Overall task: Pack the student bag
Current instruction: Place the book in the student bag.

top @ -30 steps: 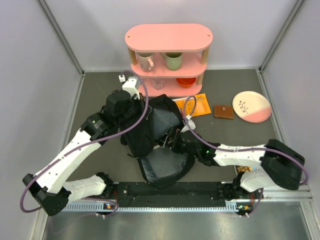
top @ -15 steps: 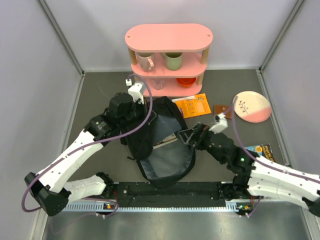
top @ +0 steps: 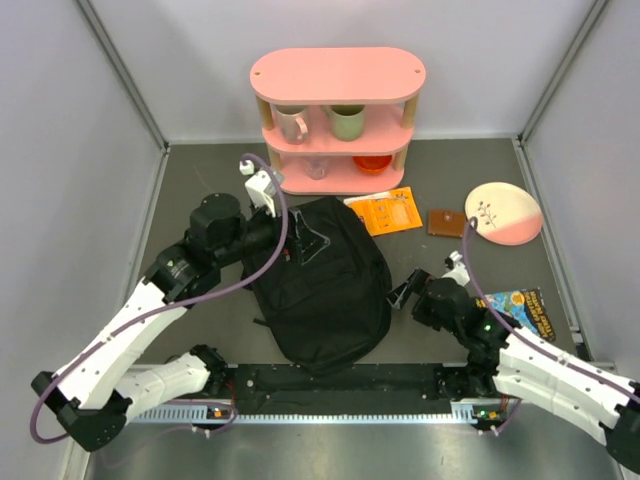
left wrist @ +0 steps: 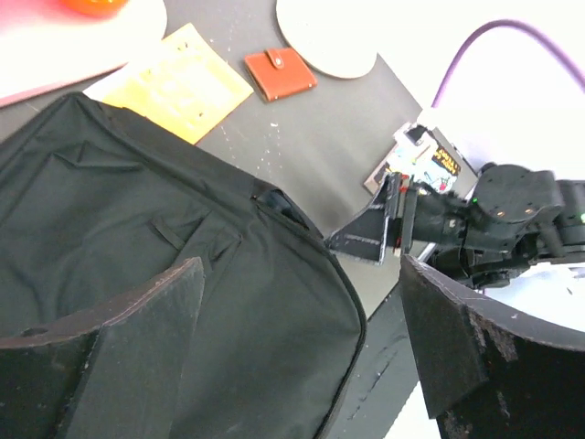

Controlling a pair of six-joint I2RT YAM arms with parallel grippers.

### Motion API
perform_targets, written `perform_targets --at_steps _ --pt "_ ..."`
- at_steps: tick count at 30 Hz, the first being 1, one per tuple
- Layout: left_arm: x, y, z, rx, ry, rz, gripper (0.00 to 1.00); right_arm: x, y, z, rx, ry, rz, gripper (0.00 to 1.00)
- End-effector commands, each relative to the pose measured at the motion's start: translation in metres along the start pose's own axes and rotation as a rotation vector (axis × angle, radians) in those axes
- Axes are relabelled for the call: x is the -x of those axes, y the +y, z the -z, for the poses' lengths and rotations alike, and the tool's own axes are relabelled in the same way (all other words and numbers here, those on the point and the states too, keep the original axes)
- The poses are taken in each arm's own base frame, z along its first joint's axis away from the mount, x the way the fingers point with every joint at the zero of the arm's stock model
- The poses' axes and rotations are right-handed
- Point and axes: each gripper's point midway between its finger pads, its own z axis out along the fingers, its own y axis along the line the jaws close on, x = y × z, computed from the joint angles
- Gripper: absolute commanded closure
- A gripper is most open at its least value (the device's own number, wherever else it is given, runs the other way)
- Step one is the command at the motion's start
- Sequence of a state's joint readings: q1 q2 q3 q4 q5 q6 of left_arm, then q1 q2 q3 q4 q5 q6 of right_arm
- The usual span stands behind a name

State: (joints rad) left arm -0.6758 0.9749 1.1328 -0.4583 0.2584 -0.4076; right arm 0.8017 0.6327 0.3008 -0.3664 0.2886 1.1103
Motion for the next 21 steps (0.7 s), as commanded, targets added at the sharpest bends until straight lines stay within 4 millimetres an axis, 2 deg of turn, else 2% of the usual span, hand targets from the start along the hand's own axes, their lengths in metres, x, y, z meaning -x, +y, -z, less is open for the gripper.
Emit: perform_targets --at_steps 1,2,4,5,7,8,10,12,13,15,18,21 --pt "0.017 0.008 0.009 0.063 -0.084 -0.026 0.08 -0.022 0.033 -0.009 0.161 0.112 -0.088 0.01" --pt "0.016 0.010 0.010 0.075 -0.082 -0.017 0.08 -0.023 0.053 -0.009 0.263 0.119 -0.112 0.01" --pt "0.012 0.013 0.008 0.084 -0.072 -0.011 0.08 -0.033 0.056 -0.017 0.268 0.165 -0.126 0.01" --pt "0.010 0.014 0.008 0.089 -0.068 -0.003 0.08 -0.026 0.074 -0.019 0.321 0.152 -0.125 0.01" --pt "0.009 0.016 0.009 0.095 -0.071 0.002 0.07 -0.034 0.081 -0.029 0.309 0.196 -0.073 0.01" --pt "0.008 0.016 0.009 0.097 -0.069 0.008 0.08 -0.027 0.100 -0.031 0.338 0.193 -0.067 0.01" --pt "0.006 0.018 0.009 0.105 -0.071 0.012 0.07 -0.029 0.122 -0.041 0.371 0.230 -0.038 0.01" --pt "0.007 0.020 0.010 0.116 -0.078 0.013 0.07 -0.027 0.139 -0.049 0.414 0.238 -0.040 0.01" --pt "0.006 0.021 0.010 0.121 -0.075 0.016 0.07 -0.034 0.139 -0.057 0.404 0.270 -0.047 0.01" --pt "0.005 0.023 0.011 0.130 -0.074 0.015 0.07 -0.028 0.157 -0.061 0.457 0.255 -0.048 0.01" --pt "0.005 0.026 0.013 0.147 -0.076 0.015 0.07 -0.028 0.159 -0.068 0.450 0.271 -0.071 0.01" --pt "0.004 0.027 0.015 0.156 -0.073 0.005 0.07 -0.015 0.134 -0.068 0.317 0.205 -0.060 0.01"
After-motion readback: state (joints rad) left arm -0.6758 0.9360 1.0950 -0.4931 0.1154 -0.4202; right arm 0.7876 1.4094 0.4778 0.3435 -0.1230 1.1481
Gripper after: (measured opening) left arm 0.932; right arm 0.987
